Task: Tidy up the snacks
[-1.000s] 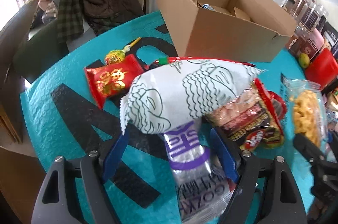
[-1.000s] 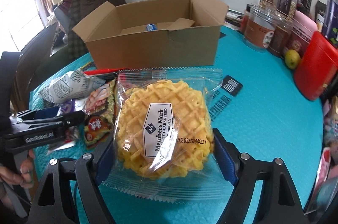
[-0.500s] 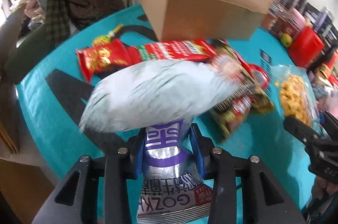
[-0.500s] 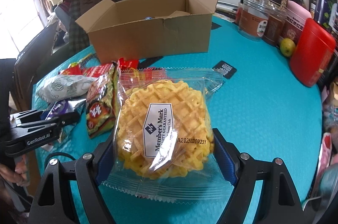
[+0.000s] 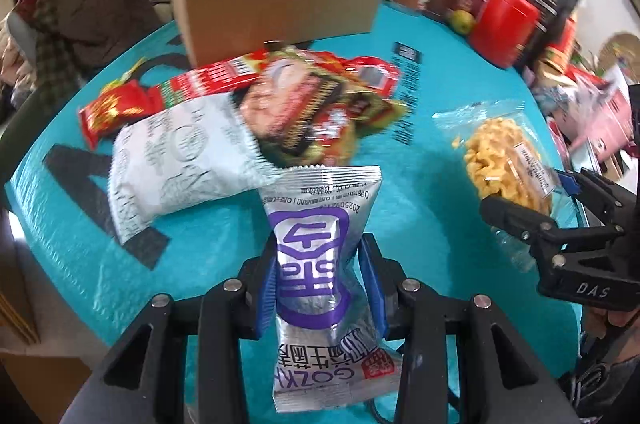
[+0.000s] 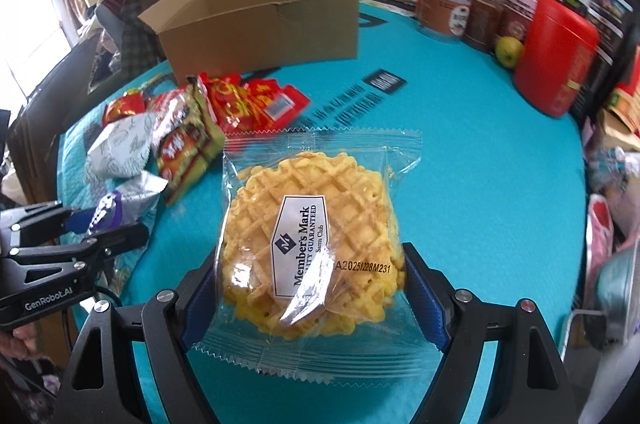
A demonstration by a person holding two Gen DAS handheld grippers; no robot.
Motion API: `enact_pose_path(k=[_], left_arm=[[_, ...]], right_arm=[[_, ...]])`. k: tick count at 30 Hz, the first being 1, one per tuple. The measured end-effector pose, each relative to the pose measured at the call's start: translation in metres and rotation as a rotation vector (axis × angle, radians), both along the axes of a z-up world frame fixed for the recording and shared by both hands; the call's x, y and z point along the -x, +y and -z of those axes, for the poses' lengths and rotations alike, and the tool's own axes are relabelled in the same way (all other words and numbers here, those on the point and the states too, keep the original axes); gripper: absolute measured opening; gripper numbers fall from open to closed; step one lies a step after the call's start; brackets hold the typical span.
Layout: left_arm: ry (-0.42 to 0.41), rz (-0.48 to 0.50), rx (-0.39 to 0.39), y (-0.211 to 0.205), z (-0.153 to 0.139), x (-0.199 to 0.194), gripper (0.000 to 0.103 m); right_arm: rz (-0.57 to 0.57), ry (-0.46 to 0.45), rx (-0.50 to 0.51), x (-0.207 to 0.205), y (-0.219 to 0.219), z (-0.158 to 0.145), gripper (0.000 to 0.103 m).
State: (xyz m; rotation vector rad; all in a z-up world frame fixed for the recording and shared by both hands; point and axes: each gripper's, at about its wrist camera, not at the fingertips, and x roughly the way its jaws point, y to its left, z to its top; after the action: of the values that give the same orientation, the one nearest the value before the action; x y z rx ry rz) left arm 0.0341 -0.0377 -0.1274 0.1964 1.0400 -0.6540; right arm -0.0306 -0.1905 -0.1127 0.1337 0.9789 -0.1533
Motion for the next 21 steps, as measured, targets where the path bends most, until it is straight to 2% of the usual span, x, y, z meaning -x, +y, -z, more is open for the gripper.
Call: enact_pose_path(k=[5,9,13,17,21], left_arm=[[0.038,0.005,-0.02,-0.009,0.011,-0.006,0.038],[0.004,0.01,-0.054,-0.018,0.011,-0.007,0.038],[-0.039,0.018,-0.086,-0.03,0.013,-0.006,0.04],[-0.045,0.009,-0.06,-0.03,0.013,-0.01,0.04],[-0.045,0.01,-0.062,-0.029,0.012,-0.012,0.039]], right_arm=[[0.003,0.037,-0.002,0.008,-0.004,0.011,0.083],[0.008,0.072,-0.014,0.005,-0.005,0.026,0.086],[-0.012,0.081,0.028,0.0,-0.001,0.03,0.089],[-0.024,0.081,0.037,-0.001,0.0,0.032,0.093],[-0.021,0.081,0.04,-0.001,0.001,0.032,0.091]])
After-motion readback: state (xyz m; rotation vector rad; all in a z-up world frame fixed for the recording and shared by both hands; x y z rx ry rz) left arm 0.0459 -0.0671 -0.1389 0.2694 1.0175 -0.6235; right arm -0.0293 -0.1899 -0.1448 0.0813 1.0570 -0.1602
